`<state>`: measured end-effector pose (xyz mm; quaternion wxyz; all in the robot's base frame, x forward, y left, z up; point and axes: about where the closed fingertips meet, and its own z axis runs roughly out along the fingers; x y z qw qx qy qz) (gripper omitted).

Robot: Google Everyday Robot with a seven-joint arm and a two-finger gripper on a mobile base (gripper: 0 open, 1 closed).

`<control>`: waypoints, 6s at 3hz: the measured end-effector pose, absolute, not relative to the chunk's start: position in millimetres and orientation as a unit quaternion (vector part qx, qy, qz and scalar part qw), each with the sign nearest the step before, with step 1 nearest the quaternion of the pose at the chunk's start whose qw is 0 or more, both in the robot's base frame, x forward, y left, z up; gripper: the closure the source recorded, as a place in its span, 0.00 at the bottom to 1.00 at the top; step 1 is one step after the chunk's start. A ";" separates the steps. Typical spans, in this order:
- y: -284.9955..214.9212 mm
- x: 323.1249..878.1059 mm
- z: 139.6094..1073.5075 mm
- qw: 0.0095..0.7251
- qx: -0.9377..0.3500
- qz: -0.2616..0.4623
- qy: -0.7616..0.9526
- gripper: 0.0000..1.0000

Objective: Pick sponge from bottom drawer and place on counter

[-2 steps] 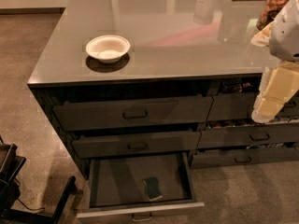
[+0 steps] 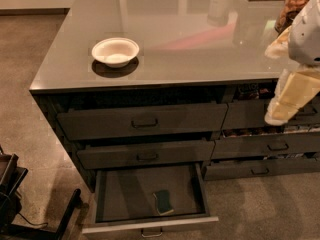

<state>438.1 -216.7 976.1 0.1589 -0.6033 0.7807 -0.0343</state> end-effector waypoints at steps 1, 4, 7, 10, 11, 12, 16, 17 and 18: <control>-219.9 442.1 958.2 0.176 -0.601 -0.027 0.779 0.42; -206.9 467.4 840.5 0.231 -0.609 0.031 0.758 1.00; -198.3 475.1 771.5 0.252 -0.641 0.058 0.723 1.00; -154.7 511.1 605.5 0.285 -0.653 0.136 0.689 1.00; -154.7 511.2 606.7 0.285 -0.653 0.135 0.688 1.00; -150.3 512.7 585.0 0.292 -0.661 0.134 0.678 1.00; -129.1 554.0 352.9 0.264 -0.668 0.166 0.676 1.00; -128.9 554.0 354.1 0.264 -0.668 0.166 0.676 1.00; -136.2 548.8 329.8 0.265 -0.663 0.173 0.679 1.00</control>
Offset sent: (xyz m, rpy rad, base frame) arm 0.0276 -0.0021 -0.1485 0.2163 -0.0353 0.0531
